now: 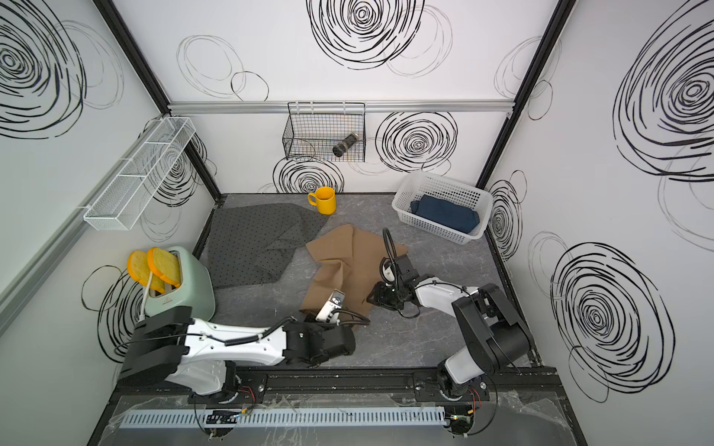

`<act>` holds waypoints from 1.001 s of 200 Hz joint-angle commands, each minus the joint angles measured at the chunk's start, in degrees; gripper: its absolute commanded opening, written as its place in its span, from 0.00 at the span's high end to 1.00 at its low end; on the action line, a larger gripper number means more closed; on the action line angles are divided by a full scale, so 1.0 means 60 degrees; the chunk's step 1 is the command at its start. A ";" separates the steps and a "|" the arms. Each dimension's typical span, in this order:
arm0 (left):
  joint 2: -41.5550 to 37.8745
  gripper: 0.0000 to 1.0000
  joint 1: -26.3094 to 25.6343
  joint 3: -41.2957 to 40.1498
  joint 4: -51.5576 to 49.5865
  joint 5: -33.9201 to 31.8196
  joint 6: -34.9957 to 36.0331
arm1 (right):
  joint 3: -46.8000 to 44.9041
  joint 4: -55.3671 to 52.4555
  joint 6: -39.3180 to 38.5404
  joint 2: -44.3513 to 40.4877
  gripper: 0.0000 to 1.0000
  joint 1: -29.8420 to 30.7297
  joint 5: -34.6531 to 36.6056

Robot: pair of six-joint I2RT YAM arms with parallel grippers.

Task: Roll up the skirts
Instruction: Fold the skirt at the center of the board.

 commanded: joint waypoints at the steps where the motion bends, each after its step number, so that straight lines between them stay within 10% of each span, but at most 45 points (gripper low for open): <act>1: 0.0863 1.00 -0.0778 0.0533 -0.0081 -0.1222 0.0399 | -0.0182 0.0035 0.0092 0.0235 0.58 -0.0062 -0.0010; 88: 0.1600 0.90 -0.2461 0.0475 0.1906 -0.0340 0.2864 | -0.0241 0.0282 0.0253 0.0679 0.58 -0.0208 -0.0065; 187: 0.1125 1.00 -0.1796 0.1094 0.2477 0.1422 0.3900 | -0.0381 -0.0188 0.0237 0.0153 0.52 -0.0395 0.0628; 200: 0.0082 0.81 -0.0867 0.1048 0.2203 0.2549 0.3333 | -0.0334 -0.0341 0.0170 -0.0396 0.45 -0.0524 0.0885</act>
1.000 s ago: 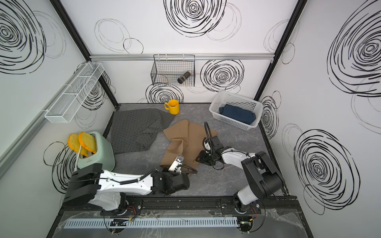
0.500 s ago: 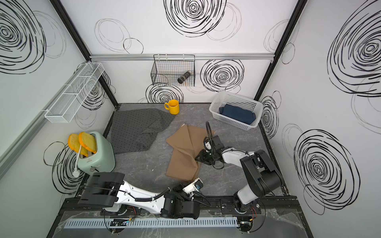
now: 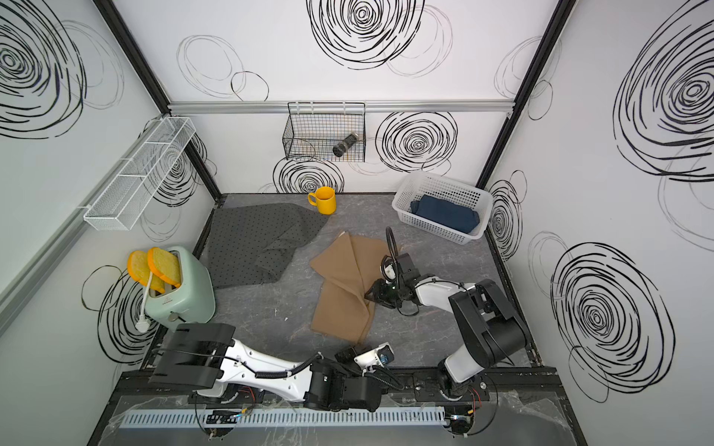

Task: Roll up the skirts
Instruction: Fold the skirt at the center of the board.

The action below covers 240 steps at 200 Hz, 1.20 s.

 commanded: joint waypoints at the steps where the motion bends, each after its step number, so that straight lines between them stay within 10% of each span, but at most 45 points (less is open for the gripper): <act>1: -0.1473 0.80 0.1261 0.0252 -0.0231 0.1425 -0.0661 | -0.0250 -0.1018 -0.0158 -0.0625 0.44 -0.0243 0.1276; 44: -0.3863 0.58 0.6759 -0.0151 -0.1164 0.6619 -0.3664 | 0.0753 -0.1502 -0.1022 -0.2207 0.31 -0.0281 0.2952; 80: -0.2960 0.42 1.0460 0.0093 -0.1657 0.9439 -0.5500 | 0.2571 -0.1666 -0.1788 -0.1447 0.28 0.0480 0.3397; 111: -0.2071 0.40 1.1783 0.0612 -0.2388 0.9291 -0.6318 | 0.4756 -0.2441 -0.2896 0.0415 0.22 0.2133 0.4416; 168: -0.4402 0.35 1.3926 -0.1902 -0.1575 0.9111 -0.7120 | 0.9482 -0.4976 -0.3292 0.5095 0.21 0.3770 0.6289; 240: -0.5847 0.37 1.3636 -0.3657 -0.1709 0.8679 -0.6600 | 1.2715 -0.6435 -0.3052 0.8224 0.26 0.4568 0.8692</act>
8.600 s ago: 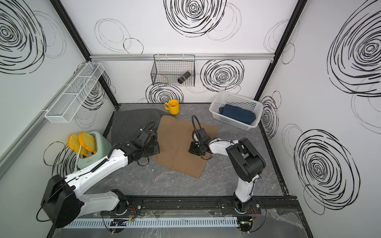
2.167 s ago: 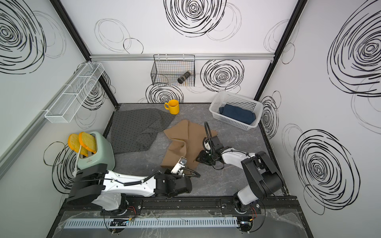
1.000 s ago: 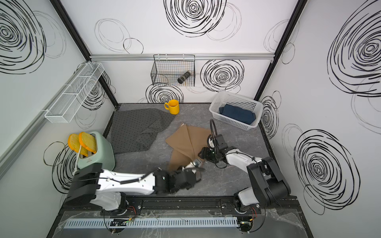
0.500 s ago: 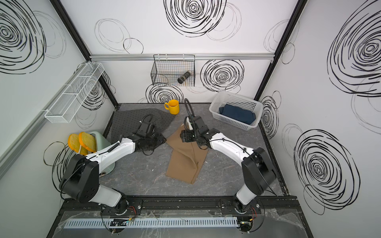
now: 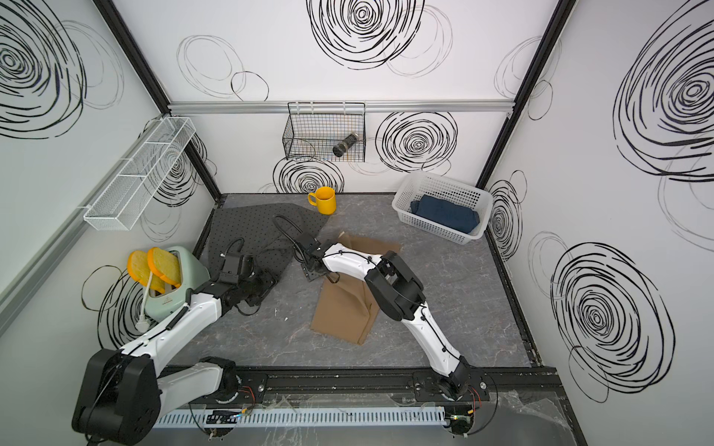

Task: Roll up the skirts
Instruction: Fold the skirt at the center of the board.

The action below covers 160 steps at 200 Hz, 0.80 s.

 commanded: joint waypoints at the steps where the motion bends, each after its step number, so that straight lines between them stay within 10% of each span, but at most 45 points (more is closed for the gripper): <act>1: -0.0391 0.37 -0.0205 -0.0384 0.0086 -0.0260 0.0133 | 0.0739 -0.1163 0.0023 0.0551 0.27 0.0145 0.1231; 66: -0.1120 0.49 -0.2263 -0.0439 0.0054 -0.1759 0.0549 | -0.0244 -0.0114 0.0668 -0.0467 0.79 -0.0165 -0.0248; 160: -0.0015 0.58 -0.5740 0.0167 0.0322 -0.4045 0.0202 | -0.5762 0.4324 0.2147 -0.5288 0.91 -0.2877 -0.5289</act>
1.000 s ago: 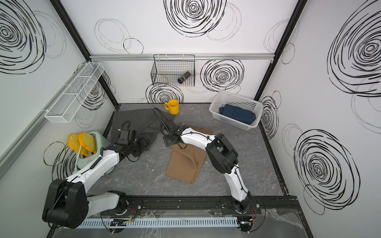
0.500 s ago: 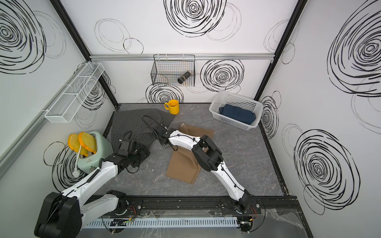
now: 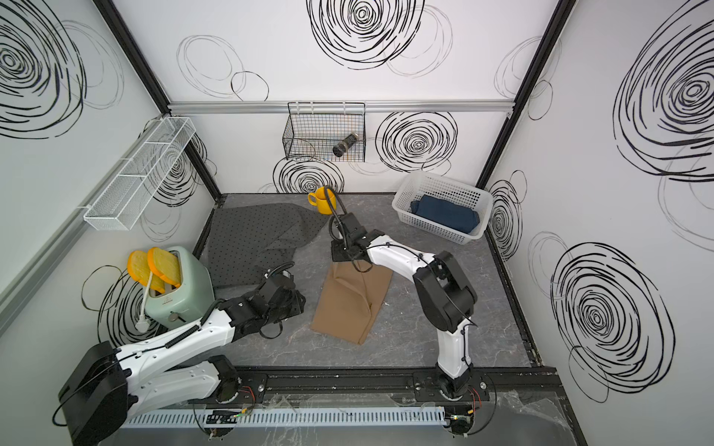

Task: Roll up the skirts
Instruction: Fold the skirt at the center of the board.

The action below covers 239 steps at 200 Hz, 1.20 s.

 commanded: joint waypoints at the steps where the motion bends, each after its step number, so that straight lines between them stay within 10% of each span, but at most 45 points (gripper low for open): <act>1: 0.0301 0.58 -0.0364 0.0375 0.0376 -0.0766 -0.0126 | -0.0929 0.1301 0.0450 -0.0684 0.91 -0.0603 -0.1465; 138: 0.3611 0.54 -0.2768 0.2233 0.0697 -0.0471 0.0873 | -0.3200 0.0750 -0.0525 -0.1545 0.81 -0.4425 -0.1770; 202: 0.2918 0.35 -0.2715 0.2745 -0.0552 0.0523 0.1052 | -0.3164 0.0116 -0.0496 -0.1961 0.60 -0.5072 -0.0837; 239: 0.2498 0.29 -0.2733 0.2616 -0.0633 0.1581 0.1036 | -0.5259 0.0713 0.0048 -0.3779 0.30 -0.4685 -0.1391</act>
